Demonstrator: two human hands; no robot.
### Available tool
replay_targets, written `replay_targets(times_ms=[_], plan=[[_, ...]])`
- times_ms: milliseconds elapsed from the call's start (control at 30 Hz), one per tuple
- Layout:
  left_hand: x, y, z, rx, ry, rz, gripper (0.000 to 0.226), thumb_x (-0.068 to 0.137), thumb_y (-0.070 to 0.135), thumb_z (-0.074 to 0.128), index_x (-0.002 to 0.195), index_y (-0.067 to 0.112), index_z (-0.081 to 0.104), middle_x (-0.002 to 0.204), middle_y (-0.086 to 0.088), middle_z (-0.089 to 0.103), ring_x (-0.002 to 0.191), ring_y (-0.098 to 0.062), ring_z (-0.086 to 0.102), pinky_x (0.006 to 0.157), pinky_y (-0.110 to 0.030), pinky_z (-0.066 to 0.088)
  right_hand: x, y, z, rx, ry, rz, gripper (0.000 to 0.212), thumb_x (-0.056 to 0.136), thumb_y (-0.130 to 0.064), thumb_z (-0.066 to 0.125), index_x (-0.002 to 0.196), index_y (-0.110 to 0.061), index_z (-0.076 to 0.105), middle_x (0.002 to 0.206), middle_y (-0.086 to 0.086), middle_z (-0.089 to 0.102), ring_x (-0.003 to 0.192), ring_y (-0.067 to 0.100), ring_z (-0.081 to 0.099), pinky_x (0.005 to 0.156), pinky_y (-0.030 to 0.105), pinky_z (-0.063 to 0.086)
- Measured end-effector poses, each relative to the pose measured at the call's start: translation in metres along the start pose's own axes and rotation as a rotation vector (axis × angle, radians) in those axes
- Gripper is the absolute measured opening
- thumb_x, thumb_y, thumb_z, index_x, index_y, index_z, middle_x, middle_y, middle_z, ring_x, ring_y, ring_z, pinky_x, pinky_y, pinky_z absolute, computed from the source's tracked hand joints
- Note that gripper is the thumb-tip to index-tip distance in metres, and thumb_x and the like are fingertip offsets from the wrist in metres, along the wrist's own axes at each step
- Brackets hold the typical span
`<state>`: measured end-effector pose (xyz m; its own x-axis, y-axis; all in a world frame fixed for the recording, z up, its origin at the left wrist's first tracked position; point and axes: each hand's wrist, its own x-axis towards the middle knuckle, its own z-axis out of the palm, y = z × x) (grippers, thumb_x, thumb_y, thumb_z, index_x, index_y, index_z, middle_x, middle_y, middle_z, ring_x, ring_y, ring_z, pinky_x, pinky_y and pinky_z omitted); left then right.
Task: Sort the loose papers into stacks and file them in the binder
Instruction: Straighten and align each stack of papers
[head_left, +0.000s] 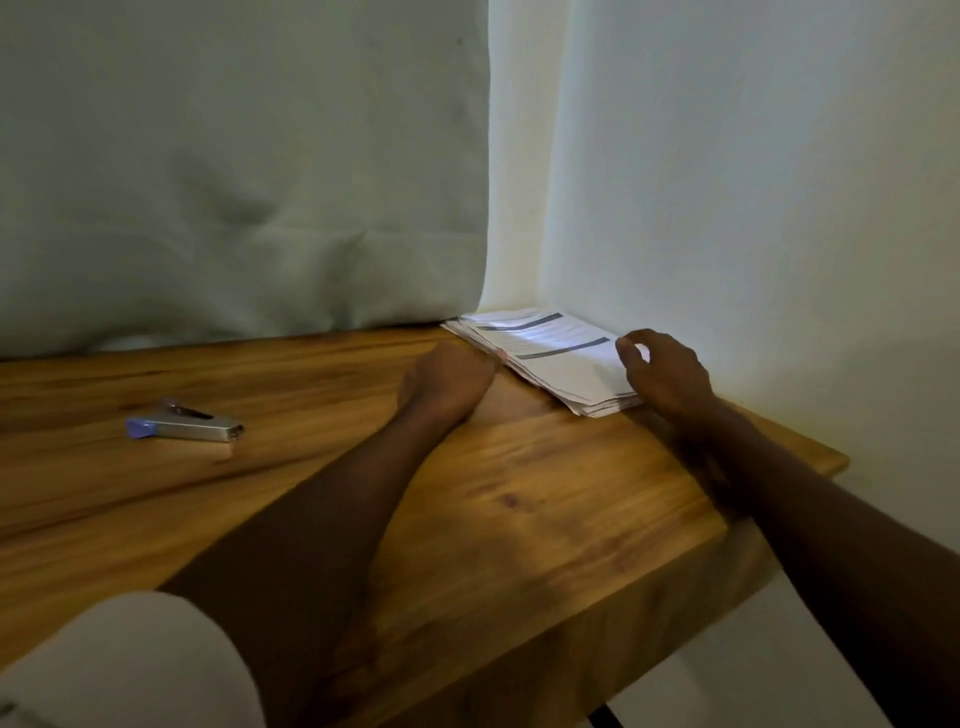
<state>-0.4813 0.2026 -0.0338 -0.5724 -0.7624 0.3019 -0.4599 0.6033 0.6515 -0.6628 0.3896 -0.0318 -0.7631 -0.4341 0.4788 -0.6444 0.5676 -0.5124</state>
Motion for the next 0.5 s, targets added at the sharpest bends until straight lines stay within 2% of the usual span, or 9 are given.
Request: replay_targets(times_ms=[67, 133, 233, 333, 400, 500], plan=[[0.013, -0.003, 0.004, -0.035, -0.003, -0.044, 0.067, 0.079, 0.078, 0.045, 0.079, 0.018, 0.073, 0.061, 0.000, 0.072, 0.082, -0.027, 0.070, 0.073, -0.033, 0.051, 0.017, 0.014, 0.007, -0.040, -0.053, 0.040, 0.050, 0.106, -0.054, 0.035, 0.137, -0.022, 0.057, 0.144, 0.006, 0.058, 0.129, 0.030, 0.054, 0.112, 0.050, 0.038], [0.023, -0.003, 0.010, -0.052, -0.008, -0.031, 0.063, 0.085, 0.074, 0.049, 0.066, 0.017, 0.067, 0.046, 0.004, 0.063, 0.070, -0.022, 0.068, 0.063, -0.030, 0.045, 0.027, 0.023, 0.014, -0.085, -0.046, 0.065, 0.055, 0.105, -0.057, 0.030, 0.139, -0.021, 0.055, 0.144, 0.006, 0.057, 0.131, 0.031, 0.052, 0.113, 0.053, 0.033], [0.036, -0.001, 0.013, -0.061, -0.030, -0.042, 0.063, 0.087, 0.073, 0.051, 0.061, 0.017, 0.063, 0.045, 0.003, 0.063, 0.063, -0.019, 0.065, 0.059, -0.030, 0.039, 0.031, 0.019, 0.022, -0.248, -0.030, 0.067, 0.058, 0.106, -0.057, 0.026, 0.141, -0.019, 0.052, 0.143, 0.008, 0.055, 0.131, 0.031, 0.052, 0.110, 0.055, 0.029], [0.043, 0.004, 0.017, -0.117, -0.067, -0.052, 0.062, 0.089, 0.068, 0.054, 0.056, 0.017, 0.058, 0.047, 0.001, 0.064, 0.058, -0.017, 0.061, 0.062, -0.030, 0.042, 0.033, 0.021, 0.026, -0.386, -0.078, 0.051, 0.063, 0.104, -0.062, 0.019, 0.142, -0.022, 0.050, 0.140, 0.009, 0.057, 0.128, 0.031, 0.053, 0.109, 0.056, 0.028], [0.045, 0.003, 0.021, -0.201, -0.127, -0.068, 0.056, 0.089, 0.064, 0.062, 0.058, 0.017, 0.059, 0.049, -0.001, 0.065, 0.051, -0.015, 0.056, 0.060, -0.029, 0.040, 0.036, 0.026, 0.025, -0.315, -0.094, 0.085, 0.060, 0.105, -0.062, 0.021, 0.135, -0.021, 0.055, 0.132, 0.009, 0.063, 0.122, 0.032, 0.057, 0.108, 0.053, 0.031], [0.048, 0.005, 0.023, -0.334, -0.200, -0.116, 0.042, 0.085, 0.058, 0.072, 0.072, 0.019, 0.068, 0.048, -0.001, 0.063, 0.039, -0.012, 0.051, 0.058, -0.026, 0.037, 0.039, 0.031, 0.021, -0.176, 0.007, 0.087, 0.048, 0.105, -0.052, 0.031, 0.114, -0.018, 0.064, 0.120, 0.009, 0.068, 0.111, 0.033, 0.061, 0.104, 0.051, 0.040]])
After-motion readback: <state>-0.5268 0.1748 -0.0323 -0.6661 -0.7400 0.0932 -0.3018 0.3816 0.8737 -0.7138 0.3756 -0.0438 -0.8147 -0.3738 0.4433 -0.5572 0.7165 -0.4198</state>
